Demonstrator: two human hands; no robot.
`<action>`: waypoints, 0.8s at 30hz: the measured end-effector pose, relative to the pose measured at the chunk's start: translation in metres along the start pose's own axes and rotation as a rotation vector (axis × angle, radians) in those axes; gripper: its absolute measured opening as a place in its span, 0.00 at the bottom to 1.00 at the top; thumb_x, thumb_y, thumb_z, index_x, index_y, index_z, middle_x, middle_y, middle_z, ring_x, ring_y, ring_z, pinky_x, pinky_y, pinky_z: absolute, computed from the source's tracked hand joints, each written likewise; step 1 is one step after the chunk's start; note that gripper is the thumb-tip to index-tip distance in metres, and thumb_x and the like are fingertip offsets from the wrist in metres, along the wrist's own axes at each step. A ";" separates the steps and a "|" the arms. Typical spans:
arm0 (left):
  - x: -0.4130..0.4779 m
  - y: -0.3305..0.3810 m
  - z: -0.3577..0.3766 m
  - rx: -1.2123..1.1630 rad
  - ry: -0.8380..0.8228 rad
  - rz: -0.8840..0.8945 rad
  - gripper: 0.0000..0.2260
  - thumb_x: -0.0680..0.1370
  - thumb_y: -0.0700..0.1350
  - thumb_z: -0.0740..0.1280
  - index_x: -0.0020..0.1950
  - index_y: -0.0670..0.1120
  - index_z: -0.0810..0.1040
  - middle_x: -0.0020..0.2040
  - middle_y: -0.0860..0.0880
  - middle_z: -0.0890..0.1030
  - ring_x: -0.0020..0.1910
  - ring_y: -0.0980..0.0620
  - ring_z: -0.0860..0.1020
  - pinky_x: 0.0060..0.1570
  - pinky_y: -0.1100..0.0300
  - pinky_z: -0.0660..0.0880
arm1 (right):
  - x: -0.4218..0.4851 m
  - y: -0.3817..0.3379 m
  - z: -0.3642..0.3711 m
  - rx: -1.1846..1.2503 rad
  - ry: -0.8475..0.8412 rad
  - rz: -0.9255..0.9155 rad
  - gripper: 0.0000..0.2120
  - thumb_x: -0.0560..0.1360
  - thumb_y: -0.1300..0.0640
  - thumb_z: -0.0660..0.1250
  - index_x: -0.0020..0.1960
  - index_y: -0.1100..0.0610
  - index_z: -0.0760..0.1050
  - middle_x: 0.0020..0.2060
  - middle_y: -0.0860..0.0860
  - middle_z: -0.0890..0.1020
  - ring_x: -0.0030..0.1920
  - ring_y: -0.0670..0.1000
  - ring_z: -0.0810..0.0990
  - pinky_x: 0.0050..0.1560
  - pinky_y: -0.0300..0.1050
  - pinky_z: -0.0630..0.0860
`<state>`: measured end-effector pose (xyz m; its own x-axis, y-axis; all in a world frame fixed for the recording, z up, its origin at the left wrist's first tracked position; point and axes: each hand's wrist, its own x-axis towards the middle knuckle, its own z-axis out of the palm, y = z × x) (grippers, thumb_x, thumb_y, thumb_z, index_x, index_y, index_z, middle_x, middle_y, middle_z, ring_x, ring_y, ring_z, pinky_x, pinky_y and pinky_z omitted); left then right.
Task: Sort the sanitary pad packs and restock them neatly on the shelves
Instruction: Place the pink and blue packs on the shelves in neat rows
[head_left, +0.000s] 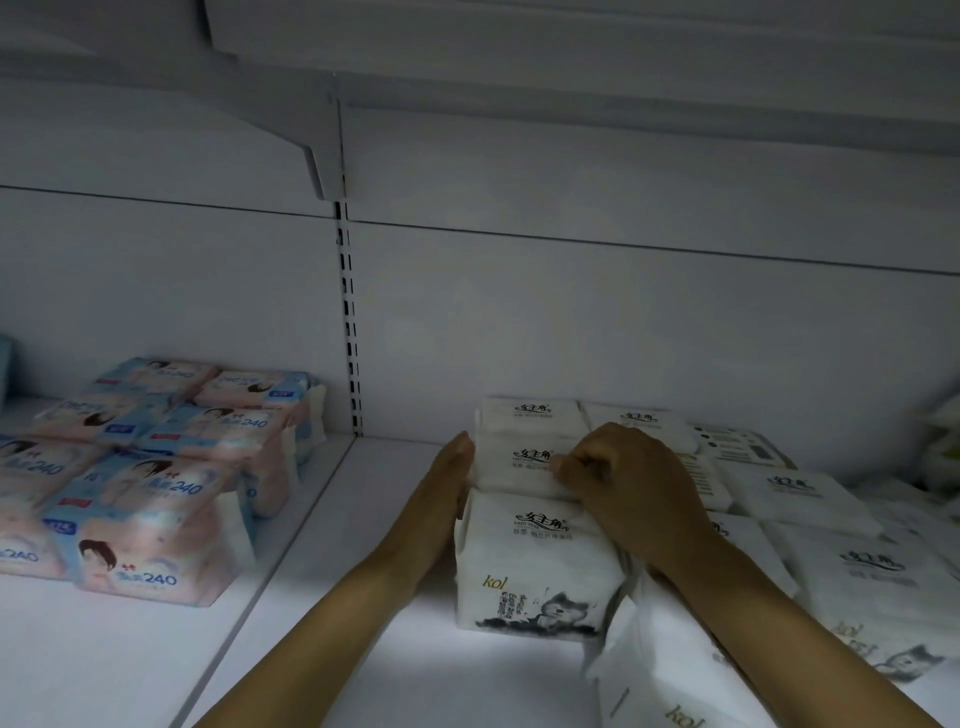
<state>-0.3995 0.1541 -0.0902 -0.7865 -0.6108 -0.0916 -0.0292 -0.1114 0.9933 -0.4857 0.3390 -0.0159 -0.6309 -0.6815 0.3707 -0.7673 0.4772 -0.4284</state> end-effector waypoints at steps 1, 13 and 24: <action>0.011 -0.009 -0.001 0.036 -0.014 -0.015 0.18 0.83 0.49 0.56 0.67 0.38 0.72 0.68 0.36 0.72 0.63 0.40 0.73 0.57 0.48 0.70 | 0.000 0.000 0.000 0.026 0.010 0.012 0.12 0.76 0.45 0.65 0.40 0.51 0.79 0.41 0.46 0.80 0.44 0.49 0.76 0.49 0.48 0.72; -0.053 0.021 0.020 -0.089 0.058 0.258 0.19 0.79 0.59 0.59 0.69 0.56 0.68 0.66 0.59 0.73 0.63 0.62 0.72 0.58 0.68 0.67 | 0.011 -0.003 -0.028 0.641 0.399 0.081 0.11 0.78 0.58 0.66 0.36 0.54 0.79 0.35 0.48 0.84 0.37 0.44 0.82 0.44 0.39 0.77; -0.146 0.070 0.098 0.955 -0.488 0.955 0.31 0.67 0.68 0.68 0.68 0.59 0.70 0.67 0.64 0.70 0.67 0.65 0.66 0.64 0.71 0.63 | 0.020 0.023 -0.070 0.742 0.341 -0.009 0.12 0.78 0.58 0.66 0.36 0.55 0.79 0.33 0.51 0.82 0.36 0.48 0.81 0.47 0.50 0.81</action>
<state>-0.3473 0.3126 -0.0008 -0.8640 0.1964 0.4636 0.3796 0.8591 0.3433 -0.5242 0.3760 0.0394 -0.7171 -0.4202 0.5560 -0.5721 -0.1006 -0.8140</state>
